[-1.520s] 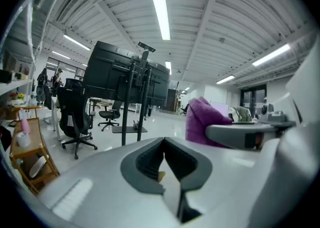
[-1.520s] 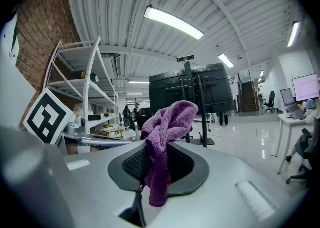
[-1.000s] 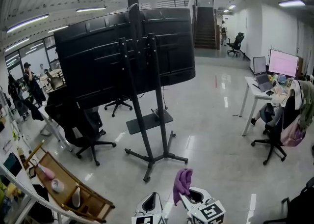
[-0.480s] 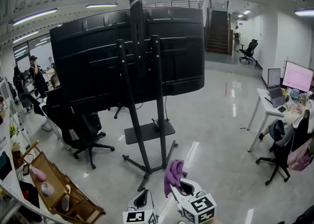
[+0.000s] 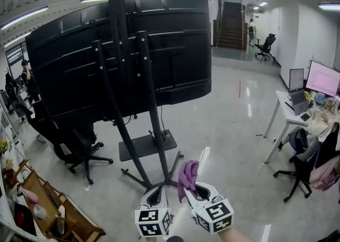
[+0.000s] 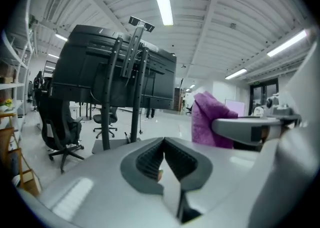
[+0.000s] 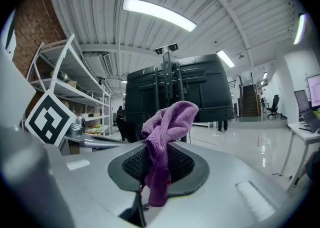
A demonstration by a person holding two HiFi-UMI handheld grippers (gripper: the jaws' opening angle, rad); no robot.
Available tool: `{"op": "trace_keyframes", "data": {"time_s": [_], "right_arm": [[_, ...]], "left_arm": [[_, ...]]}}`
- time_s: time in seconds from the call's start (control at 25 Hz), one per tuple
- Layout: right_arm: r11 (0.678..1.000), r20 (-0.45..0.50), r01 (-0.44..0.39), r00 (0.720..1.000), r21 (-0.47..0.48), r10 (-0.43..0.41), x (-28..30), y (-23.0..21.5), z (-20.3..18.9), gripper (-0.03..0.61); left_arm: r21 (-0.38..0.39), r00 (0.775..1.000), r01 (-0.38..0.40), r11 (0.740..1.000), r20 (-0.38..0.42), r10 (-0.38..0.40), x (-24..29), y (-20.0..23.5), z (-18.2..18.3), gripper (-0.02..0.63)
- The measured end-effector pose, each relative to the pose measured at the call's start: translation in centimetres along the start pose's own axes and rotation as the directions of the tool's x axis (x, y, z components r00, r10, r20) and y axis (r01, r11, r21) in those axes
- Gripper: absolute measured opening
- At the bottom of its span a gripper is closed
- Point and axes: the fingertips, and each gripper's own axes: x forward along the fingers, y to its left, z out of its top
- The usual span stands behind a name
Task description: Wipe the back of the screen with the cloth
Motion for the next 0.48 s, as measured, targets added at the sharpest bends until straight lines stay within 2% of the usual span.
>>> {"op": "trace_keyframes", "data": {"time_s": [0.16, 0.36, 0.48], "right_arm": [[0.998, 0.000, 0.064, 0.998, 0.001, -0.064, 3.0, -6.2, 1.1, 0.067], [0.989, 0.004, 0.147, 0.989, 0.005, -0.147, 6.6, -13.4, 2.3, 0.067], [0.986, 0.019, 0.166, 0.986, 0.003, -0.166, 9.1, -17.5, 3.5, 0.067]], "left_arm": [[0.009, 0.998, 0.055, 0.998, -0.006, -0.055, 6.8, -1.8, 2.4, 0.008], [0.030, 0.997, 0.083, 0.996, 0.001, -0.083, 14.9, -3.5, 5.2, 0.008], [0.046, 0.996, 0.094, 0.995, -0.003, -0.094, 20.1, -4.2, 7.1, 0.008]]}}
